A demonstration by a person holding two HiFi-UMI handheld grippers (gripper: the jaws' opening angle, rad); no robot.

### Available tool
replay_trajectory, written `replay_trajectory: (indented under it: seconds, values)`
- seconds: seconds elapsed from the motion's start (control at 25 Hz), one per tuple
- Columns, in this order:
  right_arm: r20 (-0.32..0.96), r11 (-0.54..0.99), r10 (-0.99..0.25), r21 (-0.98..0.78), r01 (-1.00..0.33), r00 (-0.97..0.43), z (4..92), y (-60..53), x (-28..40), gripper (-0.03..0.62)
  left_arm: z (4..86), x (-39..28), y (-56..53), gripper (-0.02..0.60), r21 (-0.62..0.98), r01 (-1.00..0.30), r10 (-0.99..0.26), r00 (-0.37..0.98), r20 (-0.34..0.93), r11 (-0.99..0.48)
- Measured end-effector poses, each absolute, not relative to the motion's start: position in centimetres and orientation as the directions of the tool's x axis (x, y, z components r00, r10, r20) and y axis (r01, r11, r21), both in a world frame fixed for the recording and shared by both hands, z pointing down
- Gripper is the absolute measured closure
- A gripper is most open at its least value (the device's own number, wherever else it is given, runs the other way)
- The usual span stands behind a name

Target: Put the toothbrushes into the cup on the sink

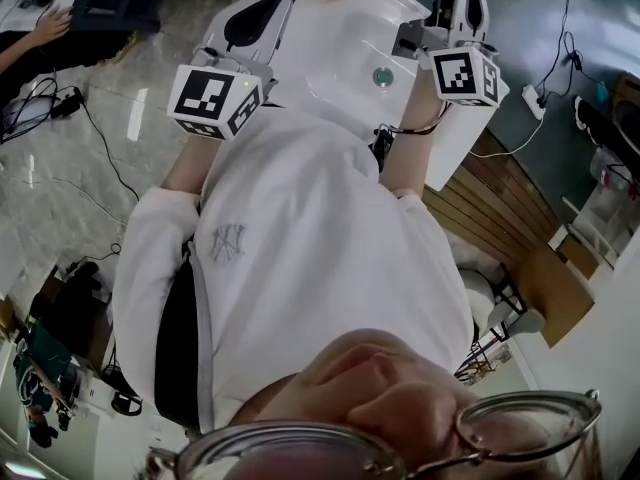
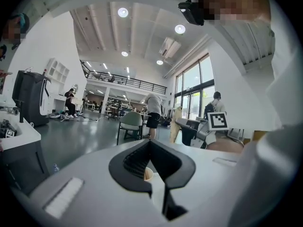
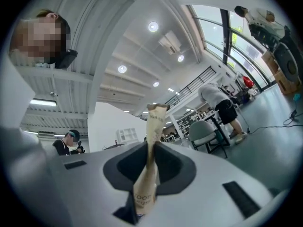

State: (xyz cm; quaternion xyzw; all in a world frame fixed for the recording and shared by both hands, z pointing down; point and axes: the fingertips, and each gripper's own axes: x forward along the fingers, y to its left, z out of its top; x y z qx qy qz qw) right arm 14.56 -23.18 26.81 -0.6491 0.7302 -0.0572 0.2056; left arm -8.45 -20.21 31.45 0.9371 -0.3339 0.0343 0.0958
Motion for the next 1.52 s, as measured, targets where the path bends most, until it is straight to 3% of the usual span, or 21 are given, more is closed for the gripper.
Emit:
replay_trajectory:
  seconds: [0.68, 1.52]
  values:
    - [-0.148, 0.213, -0.973, -0.298, -0.930, -0.176, 30.8, -27.2, 9.3, 0.543, 31.5, -11.7, -21.2, 0.572, 0.151, -0.693, -0.678, 0.721, 0.145, -0.705]
    - [0.007, 0.256, -0.966, -0.071, -0.964, -0.257, 37.9, -31.0, 5.3, 0.545, 33.1, -13.7, -22.2, 0.572, 0.152, -0.740, -0.714, 0.672, 0.196, -0.655]
